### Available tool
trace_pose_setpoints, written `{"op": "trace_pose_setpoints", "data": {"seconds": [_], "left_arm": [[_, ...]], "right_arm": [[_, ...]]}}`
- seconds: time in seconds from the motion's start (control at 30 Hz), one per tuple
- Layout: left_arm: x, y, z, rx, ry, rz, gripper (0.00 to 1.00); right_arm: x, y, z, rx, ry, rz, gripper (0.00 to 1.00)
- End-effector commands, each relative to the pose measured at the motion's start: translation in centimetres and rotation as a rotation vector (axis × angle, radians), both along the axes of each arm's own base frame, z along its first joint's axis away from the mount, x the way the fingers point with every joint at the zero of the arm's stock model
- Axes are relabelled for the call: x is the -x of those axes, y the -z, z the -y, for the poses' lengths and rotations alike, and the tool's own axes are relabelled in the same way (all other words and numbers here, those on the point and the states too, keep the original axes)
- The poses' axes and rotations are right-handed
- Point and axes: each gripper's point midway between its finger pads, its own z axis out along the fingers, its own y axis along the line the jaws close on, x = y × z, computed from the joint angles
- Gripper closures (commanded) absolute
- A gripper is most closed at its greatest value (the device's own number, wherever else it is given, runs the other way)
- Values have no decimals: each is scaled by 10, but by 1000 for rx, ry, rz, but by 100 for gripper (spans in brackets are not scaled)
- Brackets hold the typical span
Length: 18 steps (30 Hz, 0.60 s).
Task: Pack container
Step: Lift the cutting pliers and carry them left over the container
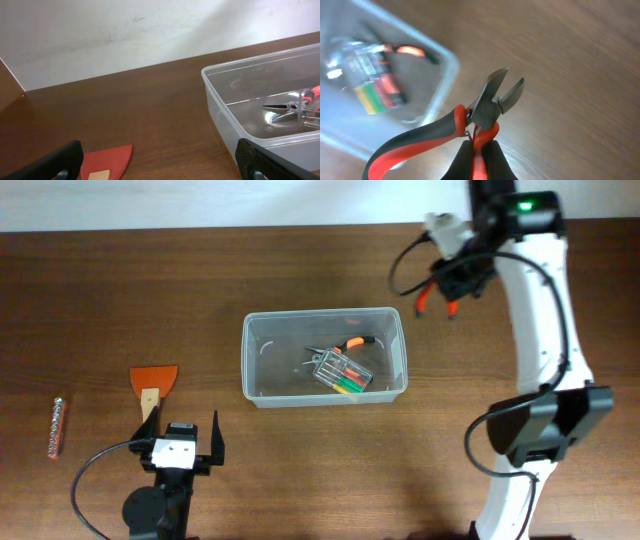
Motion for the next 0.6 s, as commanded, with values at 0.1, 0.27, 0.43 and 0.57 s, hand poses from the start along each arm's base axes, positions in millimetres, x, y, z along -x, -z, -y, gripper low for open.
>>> {"op": "trace_pose_setpoints", "data": {"seconds": [0.1, 0.27, 0.43, 0.57], "left_arm": [[0, 1, -3, 11, -14, 5, 1], [0, 1, -3, 11, -14, 5, 1], [0, 1, -3, 11, -14, 5, 1], [0, 1, -3, 11, -14, 5, 1]], "right_arm": [[28, -13, -77, -57, -76, -19, 96], [51, -11, -112, -69, -58, -72, 96], [60, -11, -135, -116, 118, -112, 96], [55, -14, -150, -160, 184, -89, 96]]}}
